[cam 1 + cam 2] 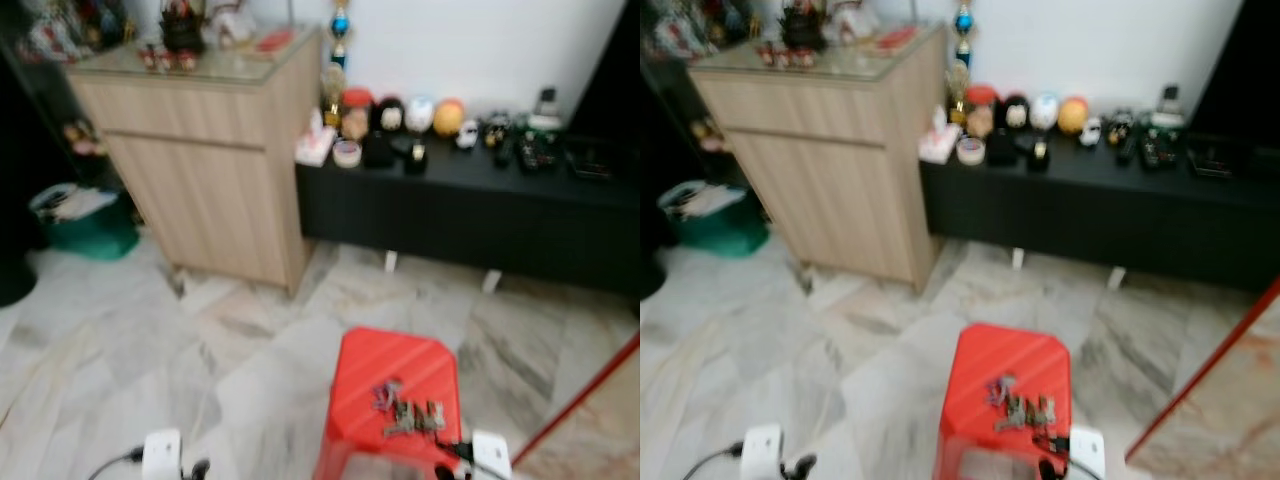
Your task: Hang keys on a hook
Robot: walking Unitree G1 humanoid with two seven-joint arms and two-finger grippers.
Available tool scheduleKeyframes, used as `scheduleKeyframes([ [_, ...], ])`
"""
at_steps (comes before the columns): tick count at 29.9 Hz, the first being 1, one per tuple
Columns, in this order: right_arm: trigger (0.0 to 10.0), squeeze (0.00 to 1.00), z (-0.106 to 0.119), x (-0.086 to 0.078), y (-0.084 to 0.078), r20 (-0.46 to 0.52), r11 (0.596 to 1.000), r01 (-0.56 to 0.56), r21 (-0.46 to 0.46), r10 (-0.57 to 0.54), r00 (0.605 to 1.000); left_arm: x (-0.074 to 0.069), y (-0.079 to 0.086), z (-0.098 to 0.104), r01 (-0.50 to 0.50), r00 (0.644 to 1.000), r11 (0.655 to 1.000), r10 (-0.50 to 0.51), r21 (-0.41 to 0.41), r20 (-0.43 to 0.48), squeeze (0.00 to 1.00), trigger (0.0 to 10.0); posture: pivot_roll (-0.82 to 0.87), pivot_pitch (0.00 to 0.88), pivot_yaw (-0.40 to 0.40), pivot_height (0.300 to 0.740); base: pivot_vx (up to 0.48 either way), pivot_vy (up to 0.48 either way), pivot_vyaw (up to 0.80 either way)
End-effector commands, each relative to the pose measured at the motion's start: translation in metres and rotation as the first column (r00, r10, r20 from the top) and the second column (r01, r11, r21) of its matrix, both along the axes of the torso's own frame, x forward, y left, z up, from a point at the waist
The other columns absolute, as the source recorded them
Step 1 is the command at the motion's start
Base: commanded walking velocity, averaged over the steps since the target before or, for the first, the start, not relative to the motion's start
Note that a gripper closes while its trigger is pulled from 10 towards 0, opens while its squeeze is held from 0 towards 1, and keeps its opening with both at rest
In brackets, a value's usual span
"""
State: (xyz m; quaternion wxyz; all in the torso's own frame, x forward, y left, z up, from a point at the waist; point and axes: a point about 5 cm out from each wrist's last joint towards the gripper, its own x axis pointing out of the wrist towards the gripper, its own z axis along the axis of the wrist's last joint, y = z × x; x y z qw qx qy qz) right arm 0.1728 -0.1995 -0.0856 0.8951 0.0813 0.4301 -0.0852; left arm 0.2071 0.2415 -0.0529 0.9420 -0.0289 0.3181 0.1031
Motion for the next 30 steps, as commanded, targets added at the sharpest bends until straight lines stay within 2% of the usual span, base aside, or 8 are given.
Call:
scheduleKeyframes([
  [1, 10.0, 0.0, 0.004, 0.004, -0.002, 0.073, 0.997, 0.072, 0.009, -0.073, 0.995, 0.02, 0.003, 0.016, 0.012, 0.994, 1.0, -0.014, 0.013, 0.108, 0.0, 10.0, 0.03, 0.0, -0.03, 0.74, 0.0, 0.0, 0.0],
  [5, 10.0, 0.0, 0.006, 0.006, -0.003, 0.112, 0.996, 0.084, 0.026, -0.087, 0.99, 0.031, -0.001, 0.027, 0.032, 0.981, 0.999, -0.034, 0.011, 0.191, 0.0, 10.0, 0.03, 0.0, -0.03, 0.74, 0.0, 0.0, 0.0],
  [7, 10.0, 0.0, 0.051, 0.066, -0.016, 0.401, 0.999, 0.033, -0.038, -0.015, 0.916, 0.041, -0.009, 0.041, 0.074, 0.948, 0.997, -0.077, 0.023, 0.308, 0.0, 10.0, 0.01, 0.0, -0.026, 0.74, 0.0, 0.0, 0.0],
  [10, 10.0, 0.0, 0.072, 0.083, -0.013, 0.522, 0.994, -0.037, -0.101, 0.085, 0.848, 0.044, -0.018, 0.053, 0.115, 0.906, 0.989, -0.144, 0.094, 0.399, 0.0, 10.0, 0.01, 0.0, -0.028, 0.74, 0.0, 0.0, 0.0],
  [15, 10.0, 0.0, 0.081, 0.083, -0.007, 0.595, 0.992, -0.064, -0.113, 0.119, 0.795, 0.037, -0.022, 0.068, 0.08, 0.857, 0.992, -0.119, 0.098, 0.501, 0.0, 10.0, 0.02, 0.0, -0.046, 0.74, 0.0, 0.0, 0.0],
  [18, 10.0, 0.0, 0.077, 0.078, -0.003, 0.588, 0.992, -0.068, -0.107, 0.119, 0.8, 0.033, -0.029, 0.074, 0.077, 0.832, 0.994, -0.108, 0.08, 0.544, 0.0, 10.0, 0.03, 0.0, -0.051, 0.74, 0.0, 0.0, 0.0],
  [22, 10.0, 0.0, 0.072, 0.074, -0.005, 0.57, 0.994, -0.037, -0.106, 0.092, 0.816, 0.032, -0.032, 0.076, 0.079, 0.825, 0.994, -0.111, 0.082, 0.554, 0.0, 10.0, 0.03, 0.0, -0.052, 0.74, 0.0, 0.0, 0.0],
  [30, 10.0, 0.0, 0.083, 0.067, -0.009, 0.636, 0.989, -0.003, -0.15, 0.099, 0.765, 0.037, -0.032, 0.094, 0.098, 0.803, 0.988, -0.149, 0.119, 0.577, 0.0, 10.0, 0.02, 0.0, -0.027, 0.74, 0.0, 0.0, 0.0],
])
